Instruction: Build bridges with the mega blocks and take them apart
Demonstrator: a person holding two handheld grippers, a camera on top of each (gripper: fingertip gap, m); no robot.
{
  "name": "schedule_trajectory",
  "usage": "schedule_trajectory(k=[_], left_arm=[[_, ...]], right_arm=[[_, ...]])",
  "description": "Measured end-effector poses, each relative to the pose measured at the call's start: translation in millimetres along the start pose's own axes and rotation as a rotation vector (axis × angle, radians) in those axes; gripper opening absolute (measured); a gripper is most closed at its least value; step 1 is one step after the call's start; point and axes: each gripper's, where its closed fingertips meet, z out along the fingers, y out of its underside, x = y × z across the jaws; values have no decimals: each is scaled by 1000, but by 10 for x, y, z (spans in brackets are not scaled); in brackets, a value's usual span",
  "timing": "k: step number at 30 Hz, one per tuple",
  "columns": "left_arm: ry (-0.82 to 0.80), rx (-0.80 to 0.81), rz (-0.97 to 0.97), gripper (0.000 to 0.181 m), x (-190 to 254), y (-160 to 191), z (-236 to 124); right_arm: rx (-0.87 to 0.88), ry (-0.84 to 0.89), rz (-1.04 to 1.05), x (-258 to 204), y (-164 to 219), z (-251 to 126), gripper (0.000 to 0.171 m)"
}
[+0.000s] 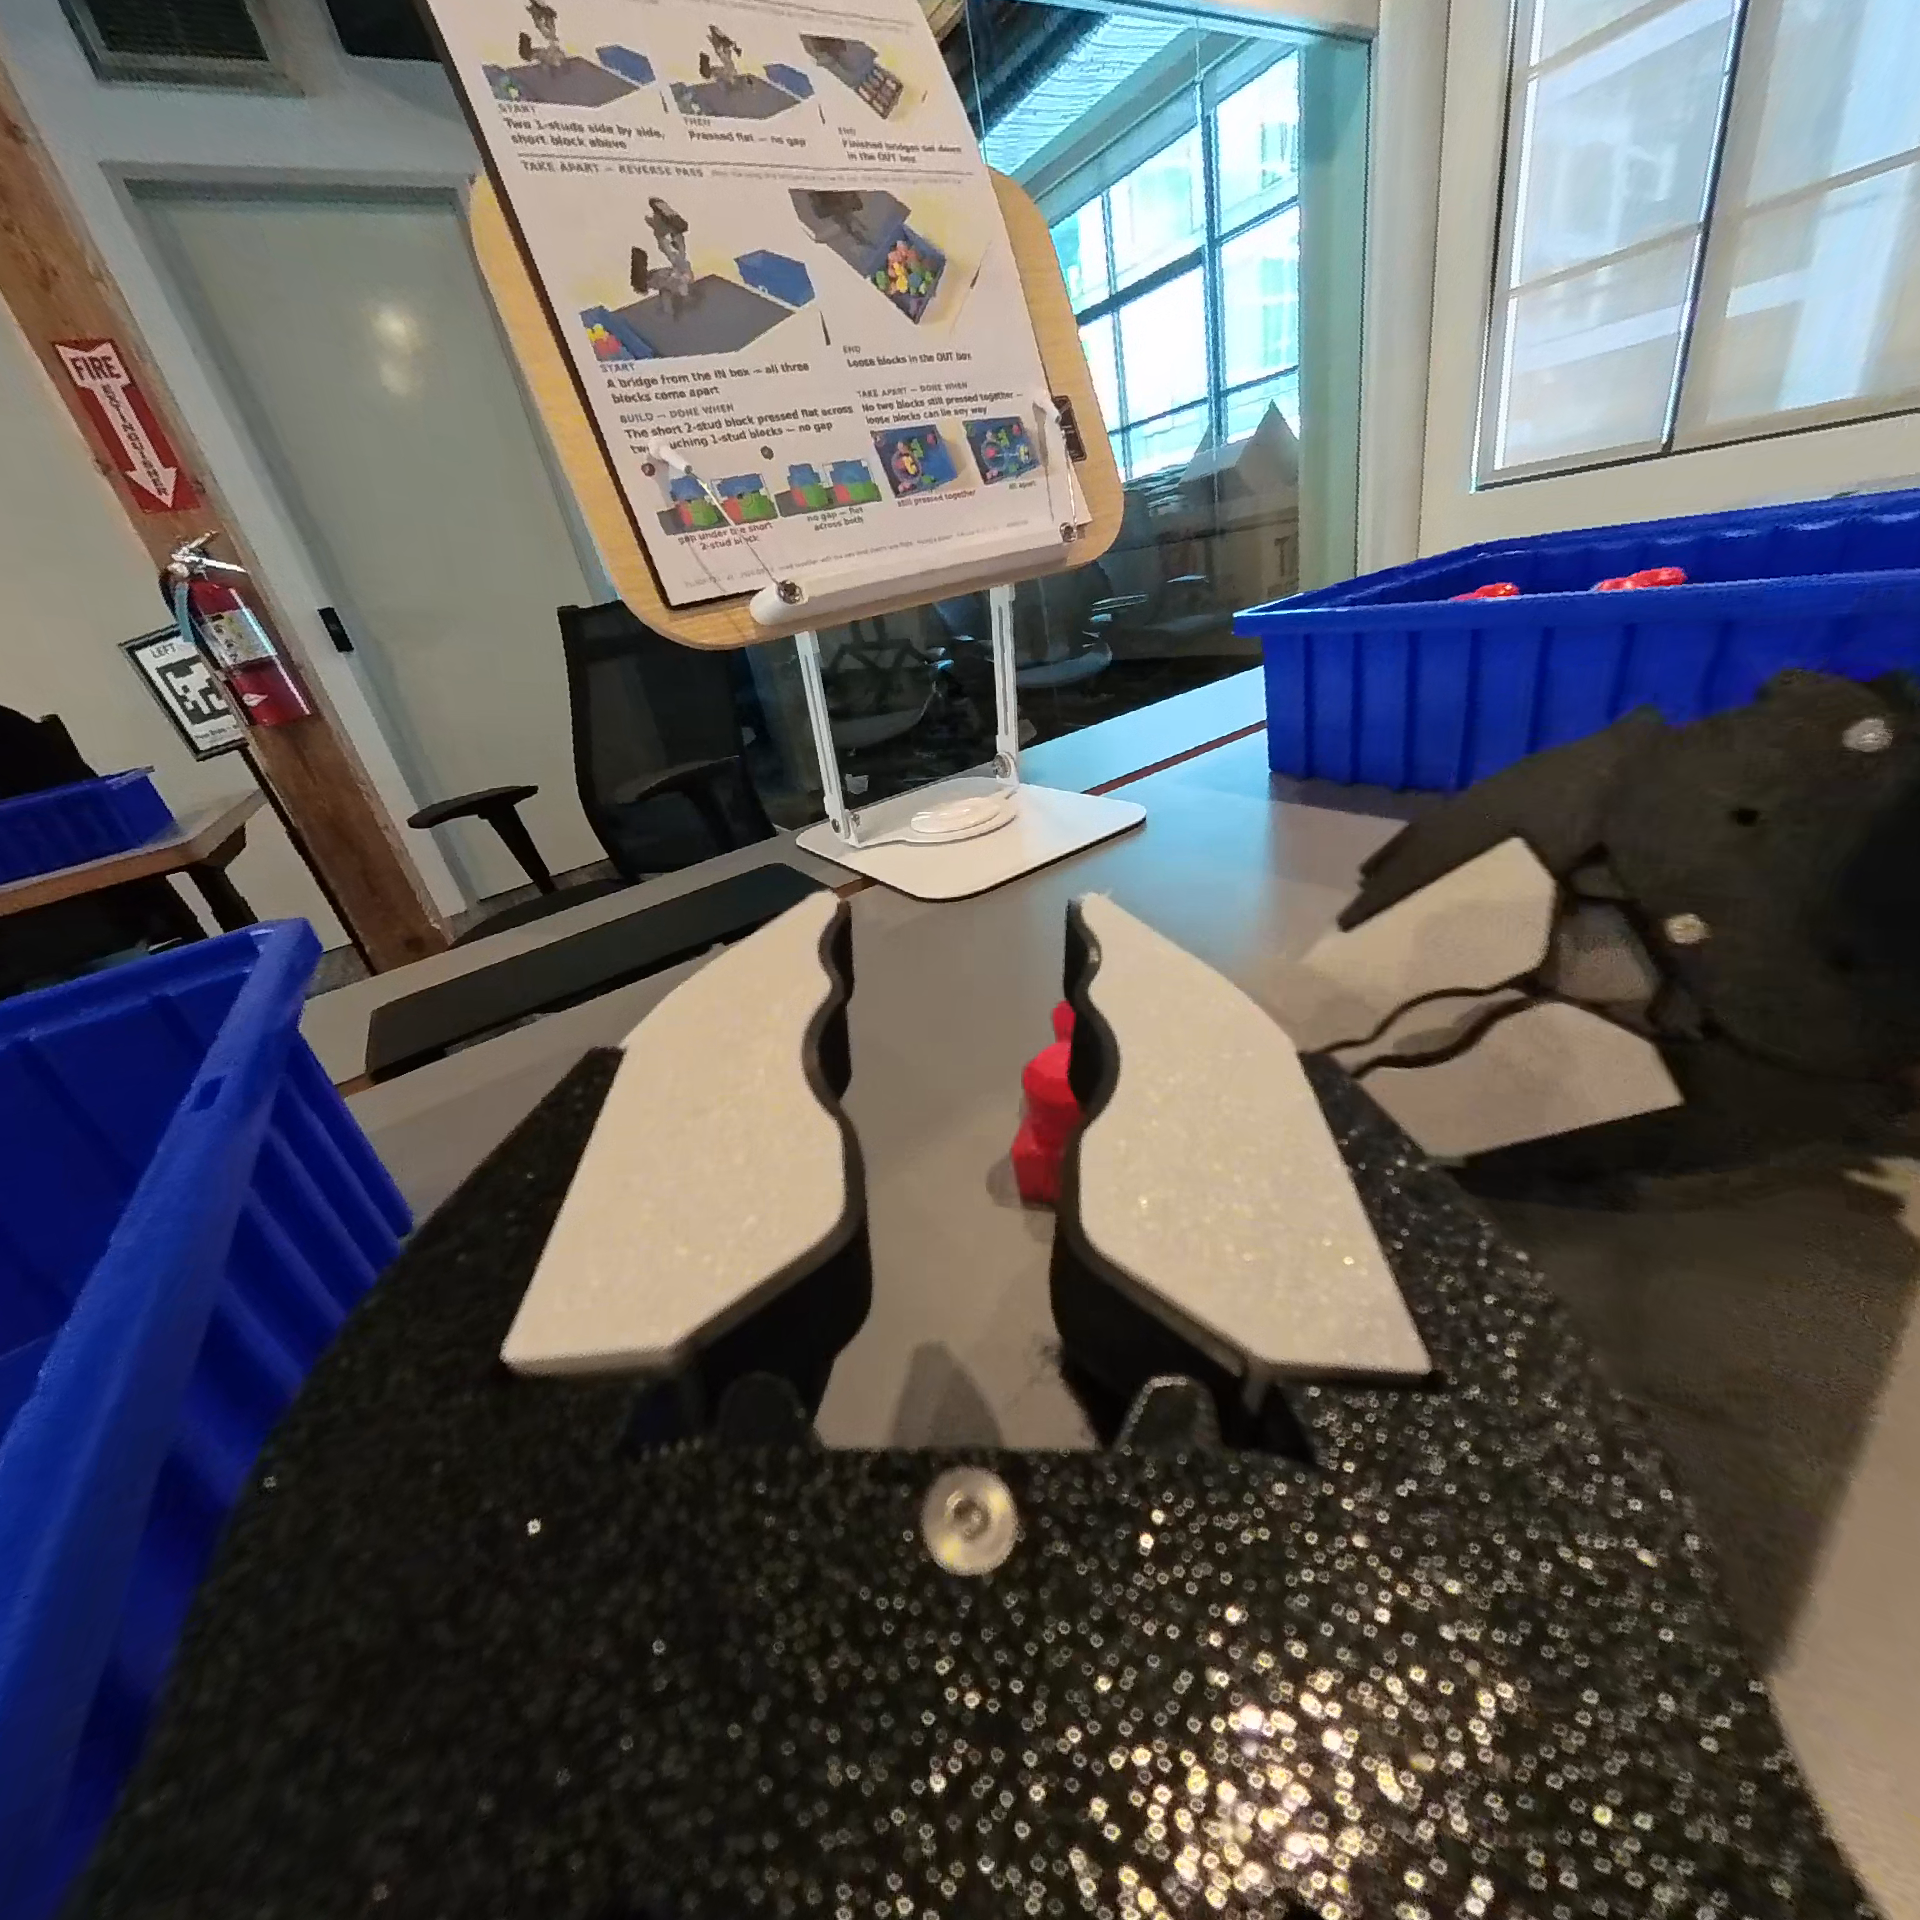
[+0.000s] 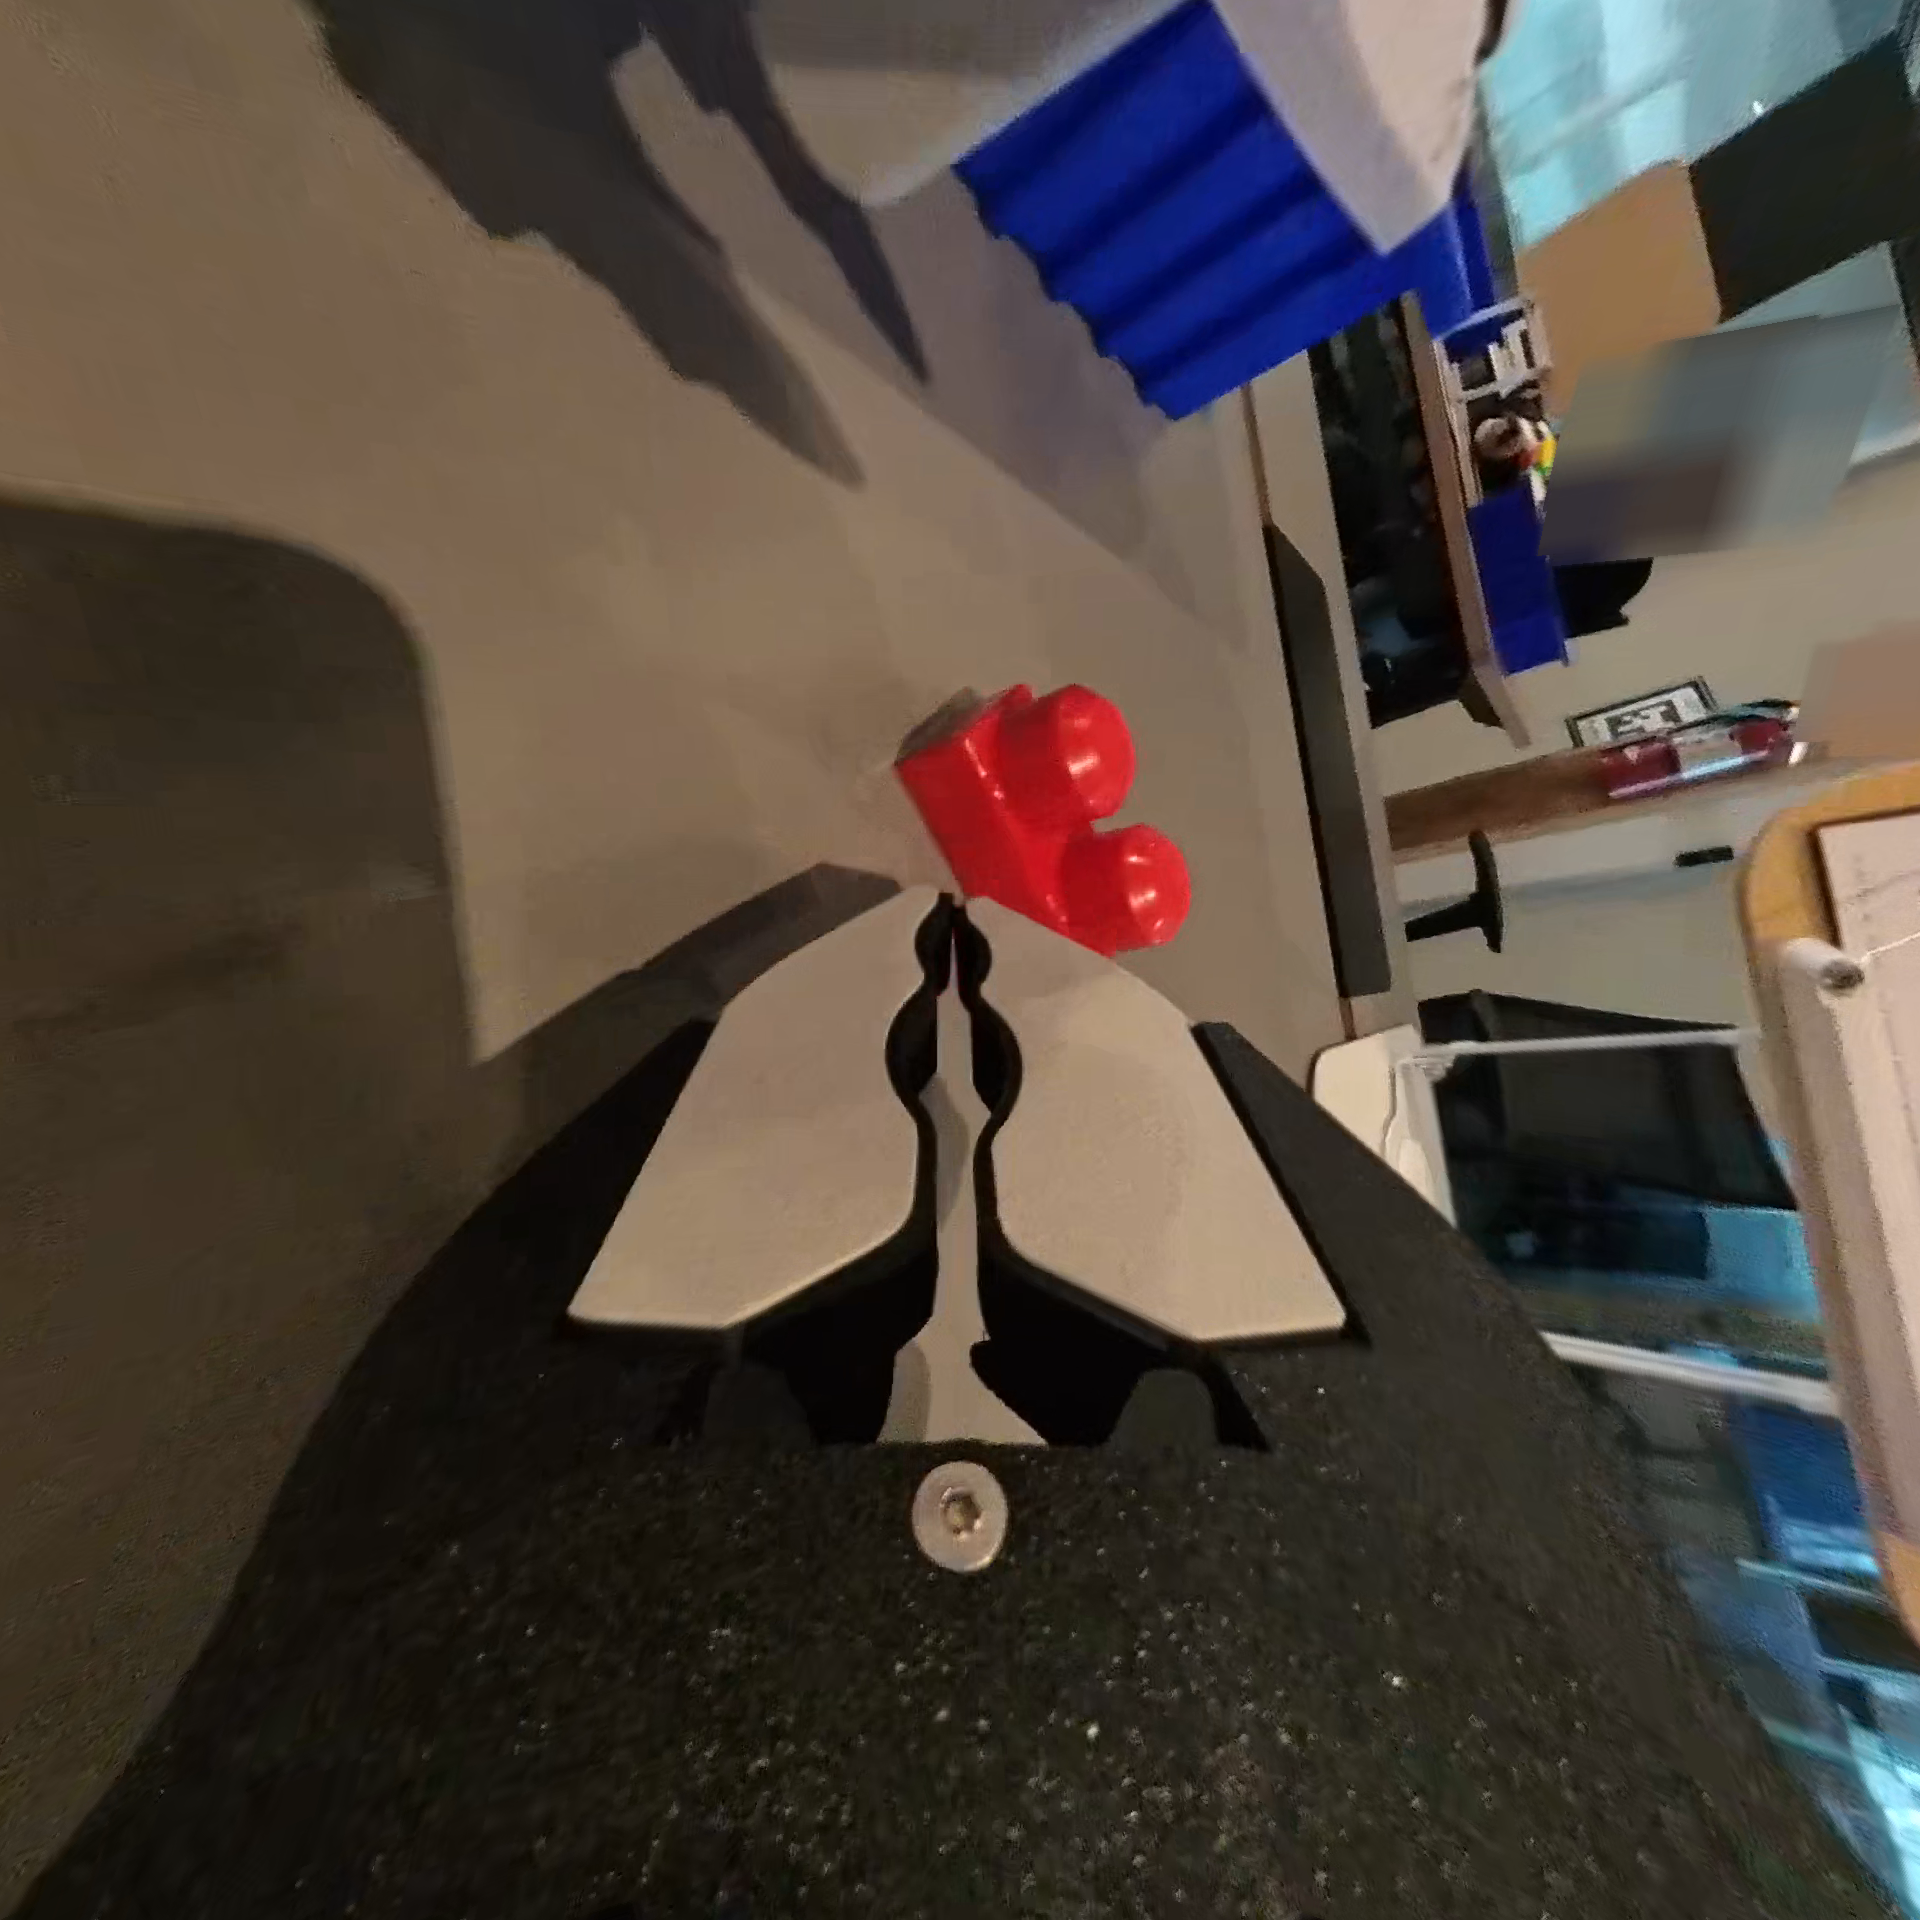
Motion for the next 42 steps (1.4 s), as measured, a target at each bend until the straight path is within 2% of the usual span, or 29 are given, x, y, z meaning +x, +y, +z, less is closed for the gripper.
schedule_trajectory(k=[3, 6, 10, 13, 14, 16, 17, 20, 22, 24, 27, 28, 30, 32, 34, 38, 42], left_arm=[[-1, 5, 6, 38, 4, -8, -2], [0, -2, 21, 37, 17, 3, 12], [7, 2, 63, 35, 66, -13, 20], [31, -3, 110, 34, 154, -24, 27], [66, -14, 121, 30, 230, -24, 22], [181, -52, 103, 0, 486, -36, 0], [204, -84, 52, 3, 604, -56, -13], [253, -132, -82, 35, 924, -312, -176], [213, -119, -104, 35, 902, -573, -369], [110, -148, -38, 34, 624, -803, -575], [-143, -248, 127, 35, -197, -1056, -895], [-198, -315, 204, 43, -482, -1059, -986], [-234, -521, 352, 74, -1009, -859, -1125], [-178, -828, 452, 91, -1473, -409, -1294], [-10, -1084, 489, 96, -1747, 39, -1491], [228, -1283, 582, 71, -2108, 521, -1656], [389, -1406, 512, 55, -2156, 810, -1626]], right_arm=[[38, -25, 129, 48, 1, -76, 0], [57, -22, 278, 187, -77, 61, 0], [-23, 39, 319, 322, -47, 351, 0], [27, 116, 333, 486, -140, 391, 0], [64, 139, 340, 530, -181, 358, 0], [119, 194, 344, 598, -200, 241, 0], [145, 216, 344, 615, -194, 168, 0], [224, 251, 365, 657, -180, -41, 0], [266, 267, 417, 718, -162, -110, 0], [289, 242, 489, 745, -141, -91, 0], [318, 194, 558, 742, -149, -33, 0], [328, 187, 566, 743, -161, -25, 0], [335, 176, 573, 741, -170, -7, 0], [338, 163, 575, 728, -175, 11, 0], [339, 155, 581, 722, -173, 17, 0], [349, 155, 611, 742, -147, 3, 0], [348, 137, 655, 751, -110, 15, 0]])
